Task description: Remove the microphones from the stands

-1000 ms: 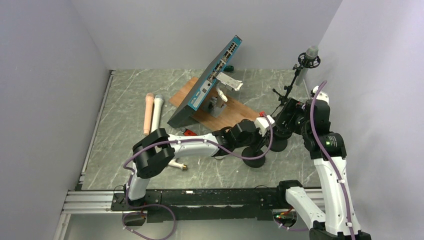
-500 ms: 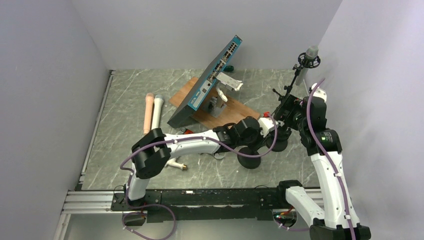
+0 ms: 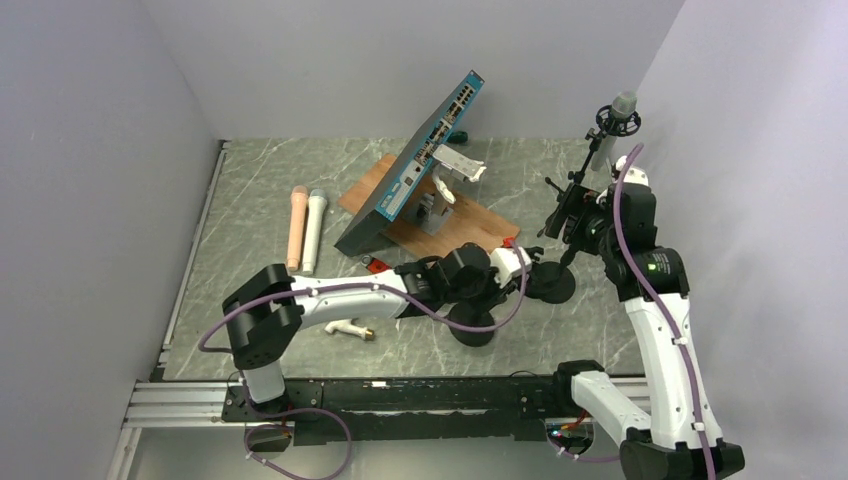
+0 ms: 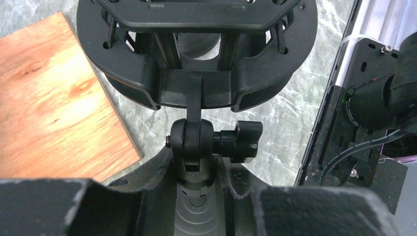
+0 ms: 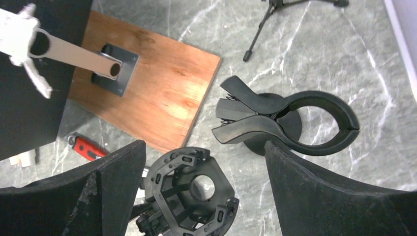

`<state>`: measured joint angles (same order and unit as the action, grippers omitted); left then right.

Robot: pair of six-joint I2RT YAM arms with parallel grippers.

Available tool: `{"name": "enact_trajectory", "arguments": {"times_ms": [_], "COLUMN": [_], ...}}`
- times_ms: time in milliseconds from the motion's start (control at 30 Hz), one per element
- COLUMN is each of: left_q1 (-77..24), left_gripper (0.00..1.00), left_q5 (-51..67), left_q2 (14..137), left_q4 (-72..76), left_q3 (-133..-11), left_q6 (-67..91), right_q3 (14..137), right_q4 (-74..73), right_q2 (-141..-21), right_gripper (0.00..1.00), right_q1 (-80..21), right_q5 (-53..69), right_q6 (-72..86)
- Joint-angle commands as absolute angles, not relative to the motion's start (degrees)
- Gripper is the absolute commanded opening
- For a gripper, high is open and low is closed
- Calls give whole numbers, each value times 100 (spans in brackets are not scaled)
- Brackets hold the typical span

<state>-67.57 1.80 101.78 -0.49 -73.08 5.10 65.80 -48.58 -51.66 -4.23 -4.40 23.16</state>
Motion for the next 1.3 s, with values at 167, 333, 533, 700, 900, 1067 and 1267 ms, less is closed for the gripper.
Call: {"name": "enact_trajectory", "arguments": {"times_ms": [167, 333, 533, 700, 900, 1067, 1267], "left_q1": [-6781, -6776, -6779, -6776, -6777, -6776, -6777], "left_gripper": [0, 0, 1, 22, 53, 84, 95], "left_q5": [738, 842, 904, 554, 626, 692, 748], "left_q2": [9373, 9581, 9717, 9609, 9469, 9201, 8757], "left_q4": [3213, 3750, 4213, 4346, 4151, 3694, 3285], "left_q3": [-6128, -5741, -5232, -4850, -4781, -4958, -4960], "left_q6": [-90, -200, -54, 194, 317, 414, 383], "right_q3": [7411, 7095, 6423, 5981, 6240, 6866, 7300], "right_q4": [-5220, -5022, -4754, -4719, -4759, -4840, -4779], "right_q2": [-5365, -5534, -5556, -5410, -5584, -5745, -5854], "right_gripper": [93, 93, 93, 93, 94, 96, 100], "right_q1": [-433, -428, -429, -424, -427, -435, -438], "right_q5": [-936, -1014, -724, -588, -618, -726, -1289], "right_q6": [1580, 1564, 1753, 1906, 1869, 1836, 2136]}}
